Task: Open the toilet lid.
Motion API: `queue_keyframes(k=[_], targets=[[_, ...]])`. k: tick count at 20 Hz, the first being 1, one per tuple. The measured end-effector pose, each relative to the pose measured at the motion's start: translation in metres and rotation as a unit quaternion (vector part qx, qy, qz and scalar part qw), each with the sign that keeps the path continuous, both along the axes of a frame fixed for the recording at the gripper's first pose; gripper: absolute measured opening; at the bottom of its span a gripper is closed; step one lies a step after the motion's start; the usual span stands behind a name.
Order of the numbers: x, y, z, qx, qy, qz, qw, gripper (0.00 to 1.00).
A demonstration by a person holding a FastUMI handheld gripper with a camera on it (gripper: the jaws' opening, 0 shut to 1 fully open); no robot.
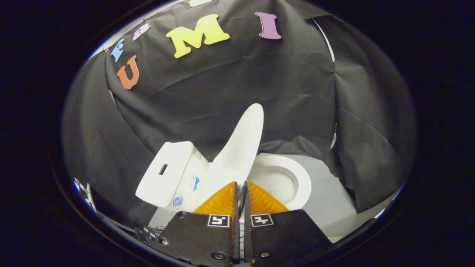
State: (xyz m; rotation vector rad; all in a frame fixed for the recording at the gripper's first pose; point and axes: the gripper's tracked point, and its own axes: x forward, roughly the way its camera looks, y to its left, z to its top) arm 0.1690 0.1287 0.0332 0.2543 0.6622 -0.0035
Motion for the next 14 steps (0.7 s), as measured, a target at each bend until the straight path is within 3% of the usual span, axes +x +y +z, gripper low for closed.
queue_keyframes(k=[14], targets=[[0.008,0.055,0.027,-0.061,-0.022,0.017,0.998,0.09]])
